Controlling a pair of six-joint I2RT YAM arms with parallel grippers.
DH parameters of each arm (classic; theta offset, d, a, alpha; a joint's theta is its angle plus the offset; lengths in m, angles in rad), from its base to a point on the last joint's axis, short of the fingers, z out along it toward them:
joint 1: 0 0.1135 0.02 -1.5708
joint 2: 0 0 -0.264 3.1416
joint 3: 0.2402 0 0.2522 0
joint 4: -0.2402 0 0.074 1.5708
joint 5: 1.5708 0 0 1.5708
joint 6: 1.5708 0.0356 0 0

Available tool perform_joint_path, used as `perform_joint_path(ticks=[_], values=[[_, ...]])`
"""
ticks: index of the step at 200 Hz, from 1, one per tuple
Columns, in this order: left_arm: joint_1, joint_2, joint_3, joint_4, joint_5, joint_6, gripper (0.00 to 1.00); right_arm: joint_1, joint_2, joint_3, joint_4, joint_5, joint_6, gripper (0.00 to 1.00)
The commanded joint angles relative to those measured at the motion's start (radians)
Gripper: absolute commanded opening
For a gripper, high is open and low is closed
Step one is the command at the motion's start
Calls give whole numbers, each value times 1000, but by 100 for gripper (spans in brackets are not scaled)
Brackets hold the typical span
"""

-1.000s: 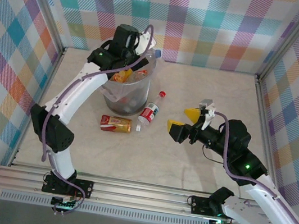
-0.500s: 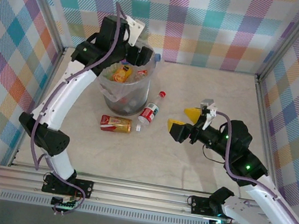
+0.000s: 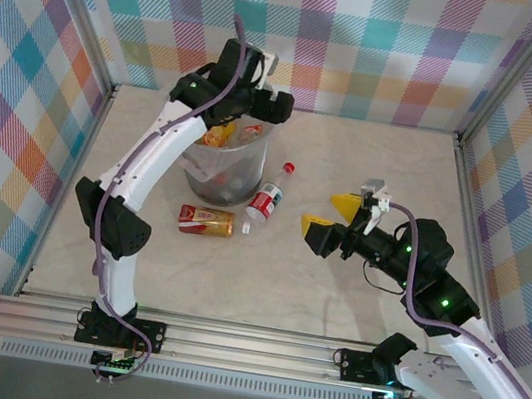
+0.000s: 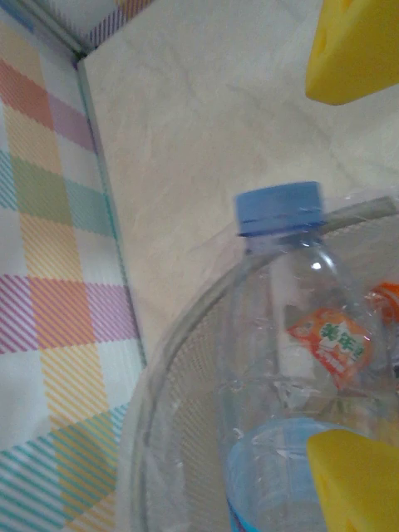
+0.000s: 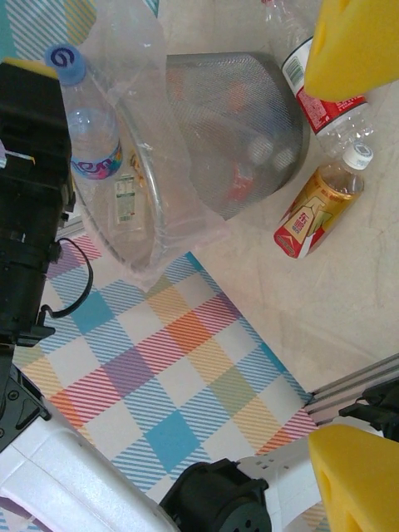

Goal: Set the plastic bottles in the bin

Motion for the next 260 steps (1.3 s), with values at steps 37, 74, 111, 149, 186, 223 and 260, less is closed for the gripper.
perform_joint_path(ticks=[37,74,111,149,186,223,260], values=[[-58,101,142,-95,-313,133,100,6,-20,-6,-2,15,-6,100],[-57,85,107,-119,-394,168,98,6,-13,-10,7,16,-5,100],[-31,66,89,-130,-435,145,95,6,-10,-10,11,12,1,100],[4,50,74,-157,-405,114,92,6,-24,-10,1,16,1,100],[18,8,42,-160,-328,76,92,6,-21,-9,1,14,3,100],[57,-49,42,-135,-121,-18,100,6,-12,-8,4,13,3,100],[80,-104,42,-118,-36,-65,99,6,-4,-2,-20,31,5,100]])
